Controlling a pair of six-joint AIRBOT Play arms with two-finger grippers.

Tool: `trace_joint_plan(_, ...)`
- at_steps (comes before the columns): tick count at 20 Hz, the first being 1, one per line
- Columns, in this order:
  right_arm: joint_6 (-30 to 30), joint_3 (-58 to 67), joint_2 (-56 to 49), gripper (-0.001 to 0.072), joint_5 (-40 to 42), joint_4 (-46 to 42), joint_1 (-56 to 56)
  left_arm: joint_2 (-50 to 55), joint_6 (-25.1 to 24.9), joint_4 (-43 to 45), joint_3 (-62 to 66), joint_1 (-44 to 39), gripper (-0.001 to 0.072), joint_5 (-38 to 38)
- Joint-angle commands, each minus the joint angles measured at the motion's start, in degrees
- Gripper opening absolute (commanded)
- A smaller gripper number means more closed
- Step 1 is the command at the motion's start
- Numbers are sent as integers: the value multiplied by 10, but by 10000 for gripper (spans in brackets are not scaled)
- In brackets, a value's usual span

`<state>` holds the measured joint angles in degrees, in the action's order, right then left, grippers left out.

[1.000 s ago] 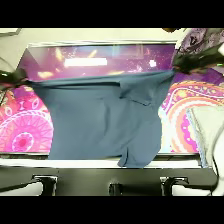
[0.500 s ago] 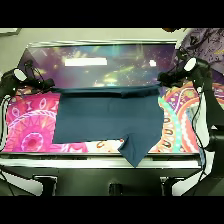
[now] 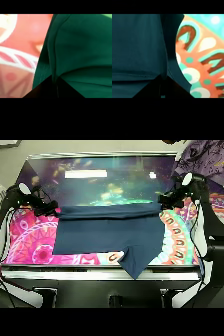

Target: Fold the clothes and pants, and hang the long-sleeved shirts on hangers.

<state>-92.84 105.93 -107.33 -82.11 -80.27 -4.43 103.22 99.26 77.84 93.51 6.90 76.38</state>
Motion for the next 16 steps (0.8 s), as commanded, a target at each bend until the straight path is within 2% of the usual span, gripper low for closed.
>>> trace_joint_plan(1, -2, 0, -7, 30, -31, -3, 0, 1, 5, 0, -27, -2, 15, 28)
trace_joint_plan(11, -10, 0, -52, 31, -63, 5, 0, 35, 4, 1, -58, -2, 20, 26)
trace_joint_plan(12, -10, 0, -55, 32, -65, 9, 0, 35, 5, 1, -58, -2, 81, 23)
trace_joint_plan(14, -10, 0, -56, 96, -65, 28, 0, 34, 15, 1, -54, -2, 342, 21)
trace_joint_plan(15, -10, 0, -55, 110, -66, 45, 0, 33, 15, 1, -46, -2, 431, 21)
trace_joint_plan(16, -10, 0, -54, 221, -70, 64, 0, 30, 15, 2, -34, -2, 497, 23)
